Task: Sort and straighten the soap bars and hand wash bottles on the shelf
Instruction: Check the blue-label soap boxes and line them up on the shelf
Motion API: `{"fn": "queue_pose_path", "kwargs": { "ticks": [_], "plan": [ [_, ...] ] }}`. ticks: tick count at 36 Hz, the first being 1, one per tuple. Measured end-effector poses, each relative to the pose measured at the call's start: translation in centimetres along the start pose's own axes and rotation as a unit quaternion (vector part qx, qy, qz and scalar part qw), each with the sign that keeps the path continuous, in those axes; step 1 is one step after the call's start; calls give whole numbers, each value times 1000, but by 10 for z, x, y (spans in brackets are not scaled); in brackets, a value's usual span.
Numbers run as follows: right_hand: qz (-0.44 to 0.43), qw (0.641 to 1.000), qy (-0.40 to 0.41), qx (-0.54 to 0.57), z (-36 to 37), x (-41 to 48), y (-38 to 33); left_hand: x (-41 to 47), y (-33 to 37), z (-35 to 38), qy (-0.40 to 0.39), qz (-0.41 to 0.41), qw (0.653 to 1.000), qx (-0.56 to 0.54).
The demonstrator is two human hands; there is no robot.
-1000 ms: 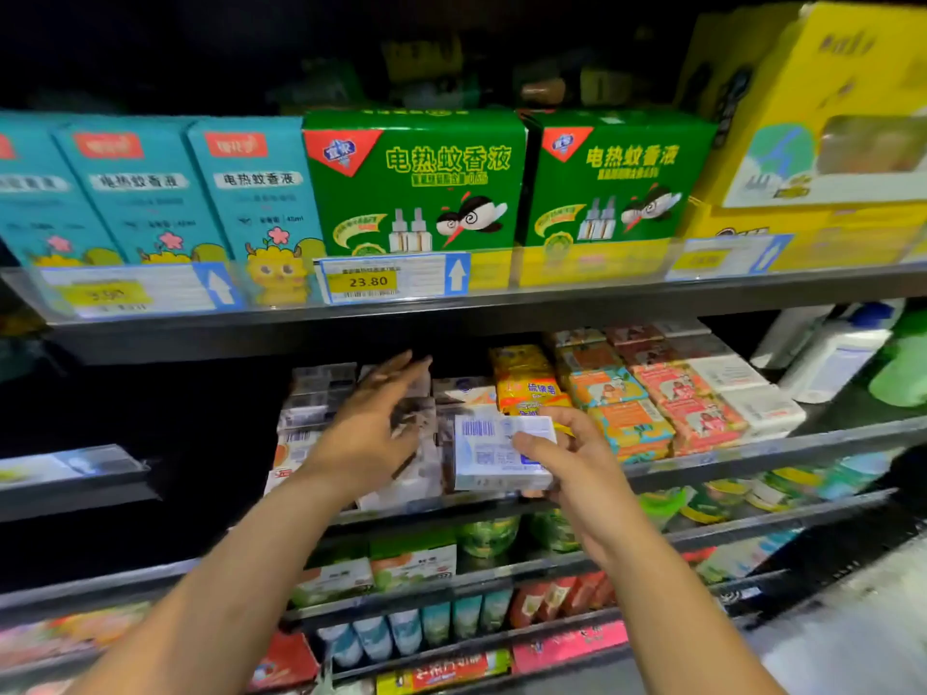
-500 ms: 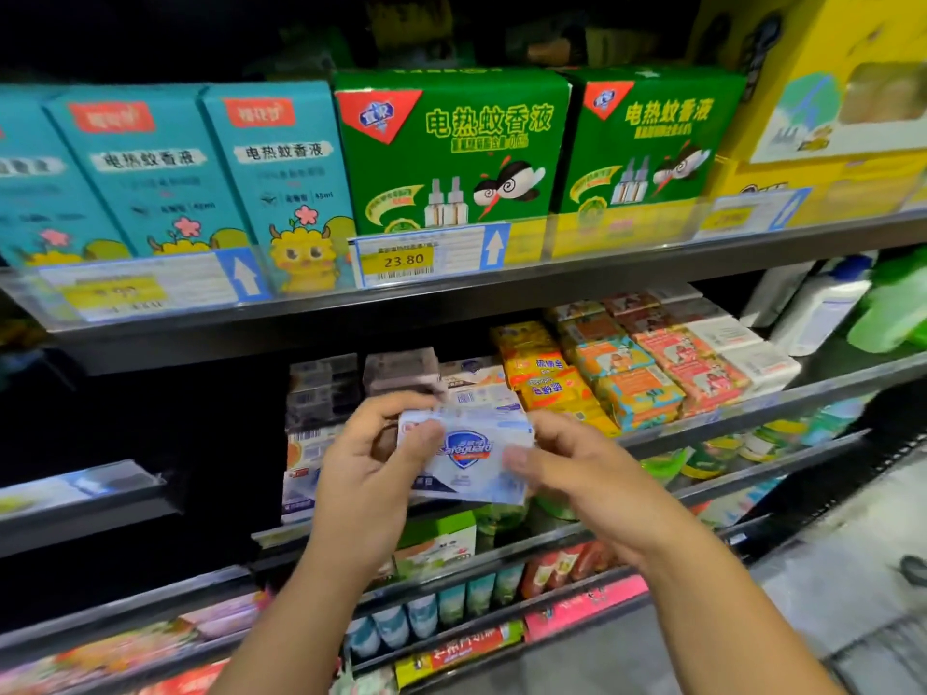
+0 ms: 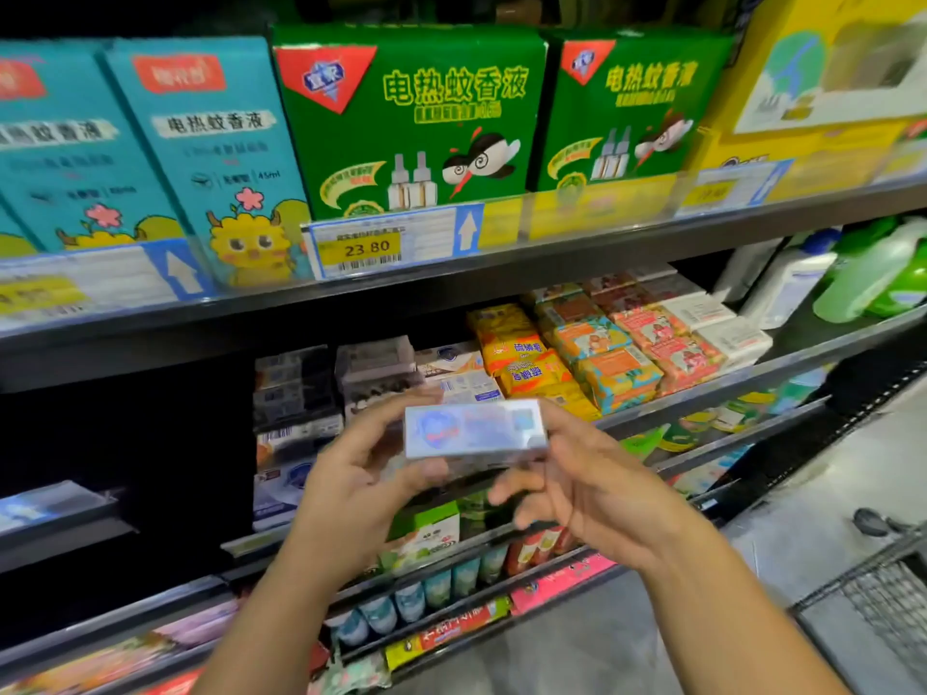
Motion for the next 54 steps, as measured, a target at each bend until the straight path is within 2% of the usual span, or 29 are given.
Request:
{"fn": "queue_pose_path", "kwargs": {
  "ticks": [2, 4, 8, 11, 13, 14, 16, 17, 19, 21, 22, 24, 27, 30, 32, 34, 37, 39, 41, 43, 44, 47, 50, 52, 54],
  "plan": [
    [20, 993, 37, -110, -3, 2, 0, 4, 3, 8, 28, -15, 996, -79],
    [16, 978, 103, -178, -6, 4, -2, 10, 8, 18, 46, -19, 994, -96],
    [-1, 982, 157, -103, -16, 8, -13, 20, 11, 34, 39, -26, 997, -61],
    [-16, 982, 167, -83, -26, 11, -22, 19, 4, 33, -48, -54, 993, -91],
    [-15, 986, 154, -63, -32, 15, -28, 20, 3, 30, -105, -71, 992, -11],
    [-4, 988, 147, -46, -34, 17, -31, 22, 7, 30, -106, -70, 990, 54],
    [17, 993, 116, 13, -38, 19, -34, 28, 11, 30, -43, -48, 978, 197],
    [22, 994, 93, 48, -40, 18, -35, 32, 12, 30, -1, -42, 973, 229],
    [24, 997, 33, 70, -48, 16, -36, 36, 16, 33, 65, -48, 977, 197],
    [41, 999, -17, -9, -56, 15, -35, 39, 16, 40, 93, -65, 989, 91],
    [55, 996, -17, -71, -58, 16, -35, 41, 18, 45, 97, -67, 992, 41],
    [51, 990, 8, -133, -60, 23, -37, 42, 20, 52, 108, -63, 992, 2],
    [23, 996, 59, -56, -61, 31, -37, 45, 19, 59, 123, -69, 990, 30],
    [2, 995, 96, -42, -62, 34, -39, 44, 14, 59, 68, -80, 994, -20],
    [0, 994, 106, -32, -65, 34, -41, 41, 13, 57, 9, -91, 995, 34],
    [12, 995, 96, 0, -69, 33, -41, 41, 14, 59, -3, -116, 984, 136],
    [38, 995, 54, 72, -76, 28, -40, 43, 7, 56, 51, -88, 969, 226],
    [53, 995, -3, 90, -81, 24, -40, 43, 5, 59, 97, -80, 970, 208],
    [68, 997, -36, -18, -87, 21, -38, 41, 5, 65, 133, -97, 980, 113],
    [81, 978, -25, -190, -89, 22, -37, 42, 10, 74, 145, -90, 984, 47],
    [79, 971, -18, -225, -88, 22, -37, 42, 12, 79, 150, -86, 984, 31],
    [61, 982, 9, -176, -84, 21, -33, 43, 17, 92, 162, -79, 983, -16],
    [37, 988, 50, -142, -82, 18, -32, 37, 11, 92, 117, -82, 990, -10],
    [23, 989, 53, -138, -82, 16, -35, 32, 8, 90, 57, -94, 994, -12],
    [28, 992, 42, -115, -83, 17, -38, 30, 5, 86, 31, -95, 994, 31]
  ]
}}
Point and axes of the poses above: each hand's wrist, its own x-axis towards the middle knuckle, its own z-axis out of the palm, y = z × x, the point moved 1 cm from there along x, towards the middle knuckle, and after that the axes turned 10 degrees about -y, right-handed, at the moved point
